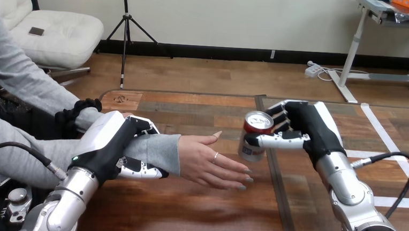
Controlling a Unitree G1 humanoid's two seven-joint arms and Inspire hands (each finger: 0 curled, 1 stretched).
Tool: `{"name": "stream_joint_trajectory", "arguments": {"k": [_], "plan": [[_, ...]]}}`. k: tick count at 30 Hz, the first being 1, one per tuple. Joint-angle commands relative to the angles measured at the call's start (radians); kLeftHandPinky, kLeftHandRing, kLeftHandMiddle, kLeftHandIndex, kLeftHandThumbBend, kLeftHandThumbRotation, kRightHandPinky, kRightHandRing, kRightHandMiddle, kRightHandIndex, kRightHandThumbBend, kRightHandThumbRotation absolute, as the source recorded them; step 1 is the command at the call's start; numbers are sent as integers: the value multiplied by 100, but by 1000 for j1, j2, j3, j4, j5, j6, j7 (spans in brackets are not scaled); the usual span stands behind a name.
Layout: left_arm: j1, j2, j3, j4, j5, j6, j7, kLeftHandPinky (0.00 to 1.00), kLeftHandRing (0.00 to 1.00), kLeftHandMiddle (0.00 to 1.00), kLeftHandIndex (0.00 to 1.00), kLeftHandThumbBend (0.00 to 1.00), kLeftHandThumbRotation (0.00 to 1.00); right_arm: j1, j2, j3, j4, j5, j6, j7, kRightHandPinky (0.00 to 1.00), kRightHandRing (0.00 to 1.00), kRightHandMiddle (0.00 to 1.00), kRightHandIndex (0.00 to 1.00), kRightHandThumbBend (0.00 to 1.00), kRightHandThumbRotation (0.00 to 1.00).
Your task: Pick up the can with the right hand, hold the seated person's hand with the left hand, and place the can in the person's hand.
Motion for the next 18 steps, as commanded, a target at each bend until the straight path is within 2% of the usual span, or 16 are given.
{"name": "stream_joint_trajectory", "arguments": {"k": [1,18], "plan": [[-109,0,27,-44,-26,-36,20,29,34,40,45,64,0,-103,22,3,-67,13,-41,5,31,35,41,45,76,0],[-113,-10,24,-46,-21,-32,29,29,34,40,46,65,0,-102,52,20,-97,14,-34,16,30,34,41,45,76,0]]}}
